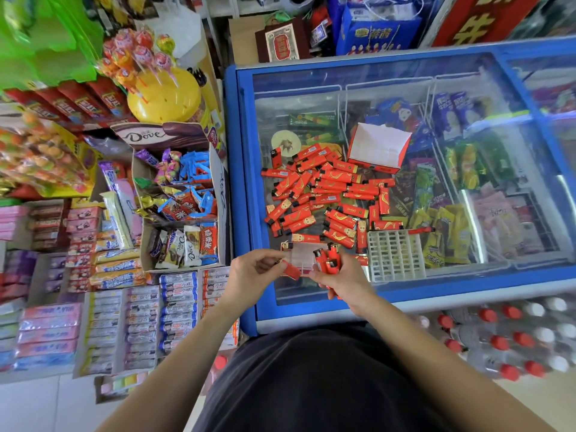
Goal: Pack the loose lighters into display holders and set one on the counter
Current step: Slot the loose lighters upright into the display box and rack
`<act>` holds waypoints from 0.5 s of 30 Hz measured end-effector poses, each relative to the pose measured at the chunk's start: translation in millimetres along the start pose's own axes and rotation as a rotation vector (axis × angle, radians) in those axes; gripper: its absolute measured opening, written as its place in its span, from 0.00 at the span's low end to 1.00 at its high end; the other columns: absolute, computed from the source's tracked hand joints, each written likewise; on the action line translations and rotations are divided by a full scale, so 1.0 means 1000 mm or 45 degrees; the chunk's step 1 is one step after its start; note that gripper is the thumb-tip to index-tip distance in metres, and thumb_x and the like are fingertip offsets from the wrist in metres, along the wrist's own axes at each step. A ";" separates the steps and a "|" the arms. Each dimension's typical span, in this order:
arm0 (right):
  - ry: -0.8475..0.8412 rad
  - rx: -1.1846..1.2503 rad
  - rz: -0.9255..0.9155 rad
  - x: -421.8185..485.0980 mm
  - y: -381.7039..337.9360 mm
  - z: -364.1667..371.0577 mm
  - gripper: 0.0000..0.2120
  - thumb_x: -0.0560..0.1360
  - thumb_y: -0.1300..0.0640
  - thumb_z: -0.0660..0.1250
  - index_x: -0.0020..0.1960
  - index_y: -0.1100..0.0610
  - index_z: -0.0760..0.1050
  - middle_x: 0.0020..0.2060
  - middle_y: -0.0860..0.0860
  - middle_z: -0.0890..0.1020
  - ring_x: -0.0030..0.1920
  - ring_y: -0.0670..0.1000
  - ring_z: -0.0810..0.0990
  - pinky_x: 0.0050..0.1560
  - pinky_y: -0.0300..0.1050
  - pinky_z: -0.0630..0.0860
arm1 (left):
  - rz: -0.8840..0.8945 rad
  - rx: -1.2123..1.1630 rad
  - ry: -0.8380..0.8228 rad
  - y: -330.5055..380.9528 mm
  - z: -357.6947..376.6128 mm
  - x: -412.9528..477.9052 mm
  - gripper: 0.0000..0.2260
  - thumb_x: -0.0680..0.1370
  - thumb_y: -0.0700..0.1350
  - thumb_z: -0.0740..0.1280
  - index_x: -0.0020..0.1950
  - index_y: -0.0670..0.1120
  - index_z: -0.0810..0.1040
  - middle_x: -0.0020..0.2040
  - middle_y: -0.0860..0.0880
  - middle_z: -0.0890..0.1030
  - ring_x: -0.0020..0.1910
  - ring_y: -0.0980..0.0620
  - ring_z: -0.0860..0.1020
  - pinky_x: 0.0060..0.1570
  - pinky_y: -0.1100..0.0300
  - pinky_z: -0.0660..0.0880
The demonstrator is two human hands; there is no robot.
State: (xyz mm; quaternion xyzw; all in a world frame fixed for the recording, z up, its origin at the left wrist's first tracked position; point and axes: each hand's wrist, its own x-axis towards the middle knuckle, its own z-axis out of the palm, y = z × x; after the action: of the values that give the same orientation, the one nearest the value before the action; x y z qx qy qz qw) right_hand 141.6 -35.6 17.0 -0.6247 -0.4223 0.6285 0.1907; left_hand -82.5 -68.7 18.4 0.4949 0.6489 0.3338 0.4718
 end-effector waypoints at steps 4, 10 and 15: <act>-0.045 0.185 0.065 -0.004 -0.008 0.007 0.14 0.73 0.58 0.78 0.54 0.59 0.76 0.39 0.58 0.83 0.33 0.52 0.81 0.28 0.45 0.74 | -0.111 -0.256 -0.003 0.012 0.001 -0.001 0.07 0.76 0.38 0.75 0.49 0.50 0.86 0.40 0.45 0.86 0.40 0.48 0.86 0.46 0.56 0.83; -0.047 0.432 0.135 -0.005 -0.009 0.007 0.14 0.74 0.58 0.76 0.55 0.61 0.77 0.38 0.59 0.80 0.35 0.53 0.79 0.26 0.43 0.71 | 0.000 -0.129 -0.172 0.016 -0.008 -0.004 0.15 0.74 0.36 0.77 0.56 0.52 0.85 0.46 0.45 0.84 0.45 0.50 0.84 0.50 0.58 0.83; -0.016 0.392 0.136 -0.006 -0.009 0.007 0.09 0.76 0.59 0.74 0.52 0.60 0.77 0.35 0.56 0.81 0.30 0.50 0.79 0.25 0.43 0.73 | 0.155 0.081 -0.204 0.011 -0.015 0.001 0.15 0.74 0.38 0.77 0.56 0.54 0.85 0.44 0.51 0.85 0.45 0.52 0.84 0.51 0.58 0.82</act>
State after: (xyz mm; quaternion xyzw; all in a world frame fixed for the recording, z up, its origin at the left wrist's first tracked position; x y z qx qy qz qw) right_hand 132.9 -37.1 26.9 -0.6057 -0.2885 0.6990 0.2478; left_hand -93.2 -64.1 33.3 0.5733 0.5880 0.3005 0.4852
